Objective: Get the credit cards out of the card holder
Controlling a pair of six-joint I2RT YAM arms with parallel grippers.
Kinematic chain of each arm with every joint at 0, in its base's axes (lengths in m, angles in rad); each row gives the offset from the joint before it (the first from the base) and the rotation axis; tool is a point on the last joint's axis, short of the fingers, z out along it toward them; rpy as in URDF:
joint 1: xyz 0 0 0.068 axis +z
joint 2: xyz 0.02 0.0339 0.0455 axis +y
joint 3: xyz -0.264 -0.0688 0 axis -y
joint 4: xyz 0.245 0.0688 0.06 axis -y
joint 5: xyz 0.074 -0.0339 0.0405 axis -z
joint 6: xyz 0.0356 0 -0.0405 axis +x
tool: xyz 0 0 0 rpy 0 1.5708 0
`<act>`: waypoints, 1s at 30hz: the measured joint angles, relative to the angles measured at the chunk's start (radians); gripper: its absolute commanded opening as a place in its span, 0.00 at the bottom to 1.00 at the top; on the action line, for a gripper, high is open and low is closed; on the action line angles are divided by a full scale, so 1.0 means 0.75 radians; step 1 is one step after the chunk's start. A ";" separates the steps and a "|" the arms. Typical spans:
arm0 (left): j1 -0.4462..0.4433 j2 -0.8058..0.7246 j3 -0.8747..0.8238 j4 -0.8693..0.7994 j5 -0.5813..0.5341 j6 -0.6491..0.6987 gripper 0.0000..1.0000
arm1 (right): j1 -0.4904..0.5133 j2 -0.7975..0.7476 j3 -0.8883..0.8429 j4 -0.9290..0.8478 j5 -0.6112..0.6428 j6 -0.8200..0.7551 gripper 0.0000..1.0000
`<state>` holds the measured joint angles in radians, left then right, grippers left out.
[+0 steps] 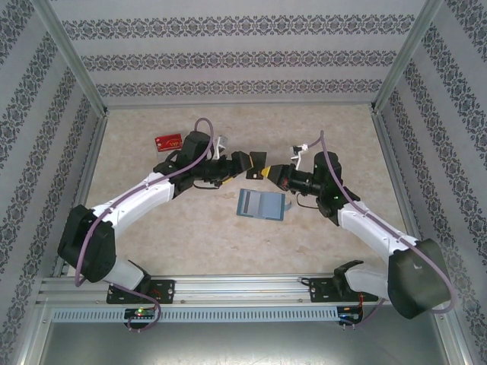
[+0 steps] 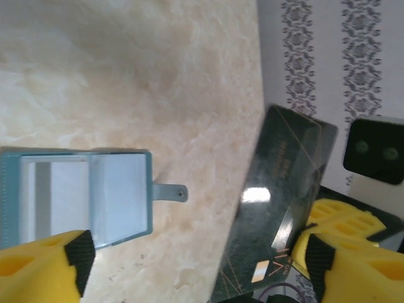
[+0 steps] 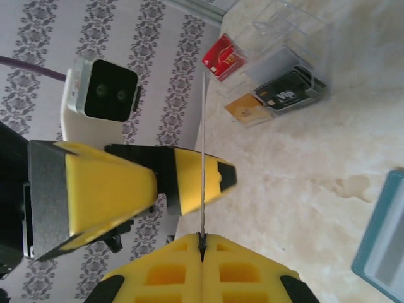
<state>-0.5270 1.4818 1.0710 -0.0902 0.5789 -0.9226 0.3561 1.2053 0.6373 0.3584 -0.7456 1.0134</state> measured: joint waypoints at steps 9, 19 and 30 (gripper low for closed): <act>0.008 -0.041 -0.131 0.289 0.118 -0.116 0.65 | 0.003 0.098 0.065 0.111 -0.090 0.099 0.00; 0.053 -0.041 -0.140 0.431 0.213 -0.179 0.29 | 0.003 0.138 0.072 0.190 -0.122 0.167 0.00; 0.073 -0.012 -0.121 0.434 0.255 -0.118 0.00 | -0.001 0.171 0.096 0.117 -0.146 0.135 0.47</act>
<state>-0.4721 1.4727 0.9802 0.2352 0.7700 -1.0111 0.3553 1.3334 0.7090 0.4461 -0.8551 1.1149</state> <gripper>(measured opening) 0.055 0.311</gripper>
